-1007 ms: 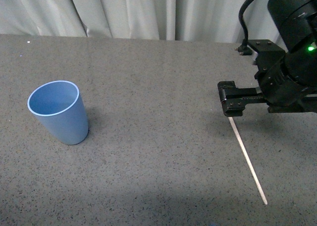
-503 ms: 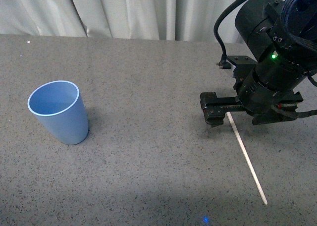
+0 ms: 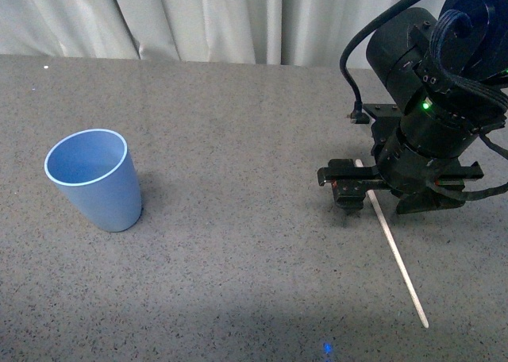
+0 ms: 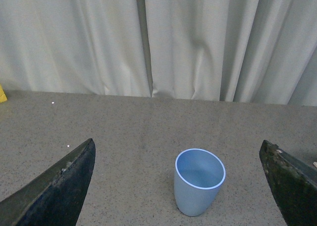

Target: Transfer chopsticks to blue cup

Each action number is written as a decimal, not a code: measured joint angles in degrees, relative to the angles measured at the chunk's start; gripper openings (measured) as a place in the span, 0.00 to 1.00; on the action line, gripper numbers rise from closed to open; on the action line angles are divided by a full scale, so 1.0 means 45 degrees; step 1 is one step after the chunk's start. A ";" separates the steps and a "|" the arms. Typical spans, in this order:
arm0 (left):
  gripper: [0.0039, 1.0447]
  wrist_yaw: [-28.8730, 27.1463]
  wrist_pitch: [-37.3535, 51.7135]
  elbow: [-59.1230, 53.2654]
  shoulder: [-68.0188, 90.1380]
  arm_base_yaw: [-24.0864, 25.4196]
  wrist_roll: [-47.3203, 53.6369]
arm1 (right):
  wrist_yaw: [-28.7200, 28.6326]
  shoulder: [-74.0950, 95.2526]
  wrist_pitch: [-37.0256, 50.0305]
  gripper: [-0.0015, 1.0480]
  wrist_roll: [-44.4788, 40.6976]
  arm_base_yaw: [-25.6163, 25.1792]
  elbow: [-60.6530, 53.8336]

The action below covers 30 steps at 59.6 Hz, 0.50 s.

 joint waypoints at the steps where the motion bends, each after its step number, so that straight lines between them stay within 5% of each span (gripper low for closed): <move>1: 0.94 0.0000 0.0000 0.0000 0.0000 0.0000 0.0000 | -0.0005 0.0000 -0.0005 0.58 0.0000 0.0000 0.0005; 22: 0.94 0.0000 0.0000 0.0000 0.0000 0.0000 0.0000 | -0.0238 -0.0005 0.0170 0.01 0.0287 -0.0097 -0.0029; 30: 0.94 0.0000 0.0000 0.0000 0.0000 0.0000 0.0000 | -0.0495 -0.0359 0.1137 0.01 0.0321 -0.0209 -0.0641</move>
